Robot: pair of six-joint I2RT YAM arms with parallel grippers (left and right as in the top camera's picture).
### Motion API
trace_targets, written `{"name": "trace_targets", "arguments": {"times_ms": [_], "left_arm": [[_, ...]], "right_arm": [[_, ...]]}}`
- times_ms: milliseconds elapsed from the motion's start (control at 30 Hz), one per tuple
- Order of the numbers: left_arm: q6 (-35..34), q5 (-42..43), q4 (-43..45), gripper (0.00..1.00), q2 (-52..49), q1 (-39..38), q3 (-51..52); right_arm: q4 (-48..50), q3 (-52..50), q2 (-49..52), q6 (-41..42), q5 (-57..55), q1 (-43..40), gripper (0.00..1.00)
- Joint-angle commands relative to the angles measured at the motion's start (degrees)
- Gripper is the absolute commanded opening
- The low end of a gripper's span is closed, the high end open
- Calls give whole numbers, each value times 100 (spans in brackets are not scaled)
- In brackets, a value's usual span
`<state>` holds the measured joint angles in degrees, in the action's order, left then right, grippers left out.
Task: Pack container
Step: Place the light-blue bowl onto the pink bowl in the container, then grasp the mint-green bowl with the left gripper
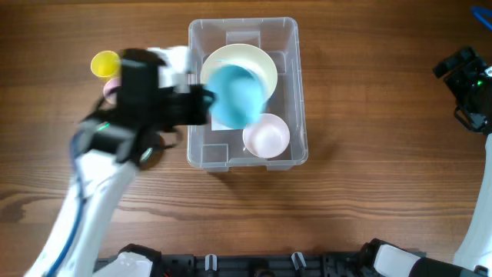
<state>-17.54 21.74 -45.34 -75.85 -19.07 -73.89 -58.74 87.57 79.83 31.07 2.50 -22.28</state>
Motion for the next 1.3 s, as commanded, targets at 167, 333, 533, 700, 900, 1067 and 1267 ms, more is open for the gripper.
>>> {"name": "trace_targets", "arguments": {"times_ms": [167,333,533,700,900,1067,1267], "left_arm": [[212,-1034,52,4,-1805,-1156,-37],[199,-1403,35,4,-2299,-1156,-37],[-251,-1379,181,44,-2402,-1156,-179],[-391,-1827,-1563,46,-1790,-859,-1816],[-785,-2780,-2977,64,-675,367,-2468],[-997,-2927,-4170,74,-476,2599,-2389],[-750,-2107,-3071,85,-686,4564,-723]], "right_arm": [[2,55,48,52,-79,9,100],[2,55,48,55,-79,9,100],[2,55,48,52,-79,9,100],[2,55,48,55,-79,9,100],[2,55,48,52,-79,9,100],[2,55,48,52,-79,9,100],[2,55,48,52,-81,9,100]]}}
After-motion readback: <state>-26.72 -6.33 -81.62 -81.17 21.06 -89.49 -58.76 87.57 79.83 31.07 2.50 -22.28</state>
